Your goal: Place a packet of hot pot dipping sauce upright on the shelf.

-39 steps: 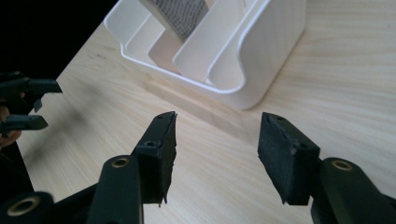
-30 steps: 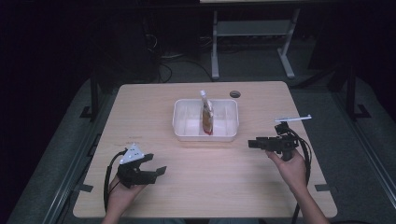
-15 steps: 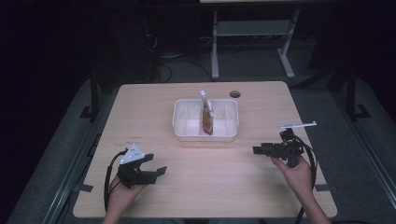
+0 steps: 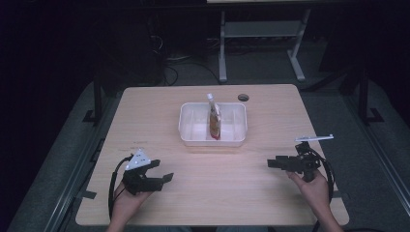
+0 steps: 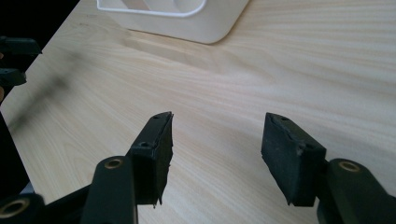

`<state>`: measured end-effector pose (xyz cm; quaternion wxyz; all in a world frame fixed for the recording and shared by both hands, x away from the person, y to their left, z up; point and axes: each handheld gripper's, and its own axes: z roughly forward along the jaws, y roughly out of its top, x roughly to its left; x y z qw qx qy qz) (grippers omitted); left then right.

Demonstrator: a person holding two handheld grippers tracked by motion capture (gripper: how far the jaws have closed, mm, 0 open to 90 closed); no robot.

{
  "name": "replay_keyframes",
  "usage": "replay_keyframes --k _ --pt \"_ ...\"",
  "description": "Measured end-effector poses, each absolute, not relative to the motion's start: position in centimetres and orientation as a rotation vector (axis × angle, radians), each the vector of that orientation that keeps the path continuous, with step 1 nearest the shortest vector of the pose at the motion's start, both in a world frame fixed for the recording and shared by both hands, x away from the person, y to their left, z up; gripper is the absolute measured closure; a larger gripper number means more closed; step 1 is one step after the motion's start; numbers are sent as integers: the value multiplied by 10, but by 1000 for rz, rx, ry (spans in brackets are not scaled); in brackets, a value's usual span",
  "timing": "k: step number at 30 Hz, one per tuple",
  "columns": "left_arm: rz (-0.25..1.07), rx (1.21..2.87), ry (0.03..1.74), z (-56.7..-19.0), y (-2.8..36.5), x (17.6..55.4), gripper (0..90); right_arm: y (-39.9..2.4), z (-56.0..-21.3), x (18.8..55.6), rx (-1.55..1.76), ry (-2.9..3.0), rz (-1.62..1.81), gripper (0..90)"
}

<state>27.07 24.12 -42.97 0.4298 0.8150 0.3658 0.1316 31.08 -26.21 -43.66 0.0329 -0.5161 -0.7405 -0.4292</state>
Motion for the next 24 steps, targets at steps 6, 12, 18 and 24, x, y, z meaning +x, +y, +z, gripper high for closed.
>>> replay_keyframes --k 6,12,18,24 --pt "326 2032 908 -429 240 270 253 -266 -441 301 -1587 -2289 -1311 419" --pt "323 2035 906 -430 240 270 253 -269 -446 295 -1587 -2293 -1305 418" --pt "318 2042 902 -430 239 270 254 -270 -453 287 -1593 -2300 -1311 417" --pt "317 2055 888 -431 238 270 254 -270 -458 279 -1602 -2303 -1328 414"
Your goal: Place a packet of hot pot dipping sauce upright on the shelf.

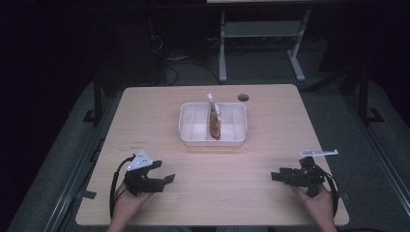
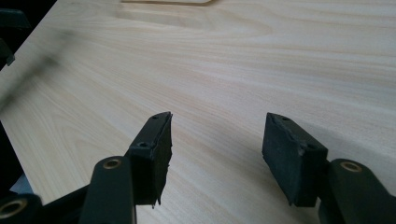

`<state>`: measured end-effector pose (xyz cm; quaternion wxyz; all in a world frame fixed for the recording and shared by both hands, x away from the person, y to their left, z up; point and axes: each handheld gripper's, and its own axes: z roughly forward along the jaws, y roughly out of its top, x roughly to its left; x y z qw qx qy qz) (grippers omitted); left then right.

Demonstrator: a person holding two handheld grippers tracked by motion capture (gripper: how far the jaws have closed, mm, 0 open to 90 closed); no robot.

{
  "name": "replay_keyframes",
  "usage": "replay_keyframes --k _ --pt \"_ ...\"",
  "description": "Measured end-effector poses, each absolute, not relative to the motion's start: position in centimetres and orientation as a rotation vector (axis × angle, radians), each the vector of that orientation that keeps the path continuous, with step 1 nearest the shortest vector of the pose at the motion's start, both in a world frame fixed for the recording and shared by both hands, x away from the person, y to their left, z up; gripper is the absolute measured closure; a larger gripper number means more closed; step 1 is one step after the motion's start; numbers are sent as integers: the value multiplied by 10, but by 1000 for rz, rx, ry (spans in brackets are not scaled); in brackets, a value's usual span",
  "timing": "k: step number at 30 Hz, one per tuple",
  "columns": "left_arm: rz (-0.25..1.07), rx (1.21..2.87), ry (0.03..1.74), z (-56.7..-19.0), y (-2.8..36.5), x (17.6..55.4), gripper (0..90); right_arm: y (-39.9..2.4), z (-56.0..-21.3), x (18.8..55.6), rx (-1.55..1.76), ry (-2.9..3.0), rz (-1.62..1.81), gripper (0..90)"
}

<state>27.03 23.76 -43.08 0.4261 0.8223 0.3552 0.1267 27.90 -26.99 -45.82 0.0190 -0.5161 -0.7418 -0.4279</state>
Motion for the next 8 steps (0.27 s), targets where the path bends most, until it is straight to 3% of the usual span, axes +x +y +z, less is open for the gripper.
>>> replay_keyframes --k 8 --pt "328 2060 887 -430 240 271 254 -268 -457 277 -1609 -2322 -1345 407"
